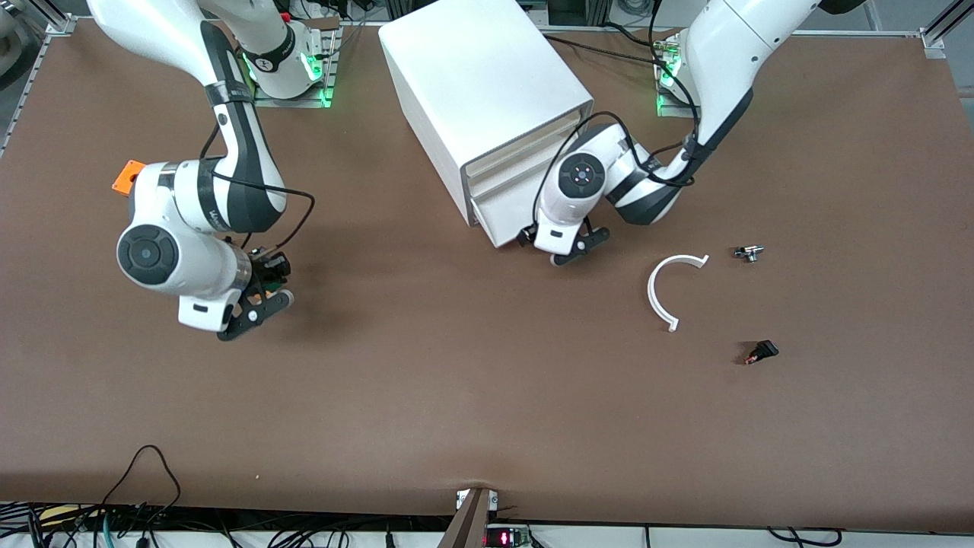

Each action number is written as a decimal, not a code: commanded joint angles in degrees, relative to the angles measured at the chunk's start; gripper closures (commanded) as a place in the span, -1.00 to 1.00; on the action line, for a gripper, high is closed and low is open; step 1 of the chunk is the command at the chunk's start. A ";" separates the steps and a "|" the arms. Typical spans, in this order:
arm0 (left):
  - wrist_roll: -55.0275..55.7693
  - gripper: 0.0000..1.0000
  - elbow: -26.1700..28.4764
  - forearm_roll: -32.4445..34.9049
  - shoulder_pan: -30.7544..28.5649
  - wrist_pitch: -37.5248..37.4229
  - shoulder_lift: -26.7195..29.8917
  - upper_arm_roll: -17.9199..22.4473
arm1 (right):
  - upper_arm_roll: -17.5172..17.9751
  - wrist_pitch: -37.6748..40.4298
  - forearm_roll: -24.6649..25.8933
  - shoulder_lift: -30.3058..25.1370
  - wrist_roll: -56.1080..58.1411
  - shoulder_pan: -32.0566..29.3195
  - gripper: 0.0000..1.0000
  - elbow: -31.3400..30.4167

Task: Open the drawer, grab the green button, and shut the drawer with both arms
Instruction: 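Lift the green button out with the right gripper while the left gripper reaches the drawer, then push the drawer shut with the left gripper while the right gripper carries the button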

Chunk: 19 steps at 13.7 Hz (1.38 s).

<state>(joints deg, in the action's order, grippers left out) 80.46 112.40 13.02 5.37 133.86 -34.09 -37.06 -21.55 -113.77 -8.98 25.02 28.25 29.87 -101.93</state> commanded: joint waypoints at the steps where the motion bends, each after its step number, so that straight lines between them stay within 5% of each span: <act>1: 3.73 -1.00 2.73 1.48 -0.10 0.00 1.75 -2.83 | 0.20 -7.15 -0.60 -8.13 3.20 0.80 1.00 -14.67; 6: 4.36 -1.00 3.17 1.57 0.60 0.08 0.61 -5.13 | -1.90 -20.68 -0.69 -13.06 9.88 0.80 1.00 -32.52; 13: 4.44 -1.00 3.09 1.48 2.28 0.44 -1.41 -5.22 | -10.25 -29.65 -0.69 -15.00 20.16 0.80 1.00 -43.96; 18: 4.45 -1.00 2.74 1.22 3.25 0.44 -1.50 -5.30 | -11.58 -32.66 -0.78 -14.47 21.15 0.63 0.99 -46.26; 19: 4.01 -1.00 2.56 1.22 3.16 0.35 -1.41 -5.22 | -11.58 -32.66 -0.69 -14.47 21.15 0.63 0.60 -46.26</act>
<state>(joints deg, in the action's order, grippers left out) 83.54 115.20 13.03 7.59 133.97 -35.13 -41.79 -32.54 -145.55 -8.98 12.15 47.96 30.15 -146.94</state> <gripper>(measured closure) 0.000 0.581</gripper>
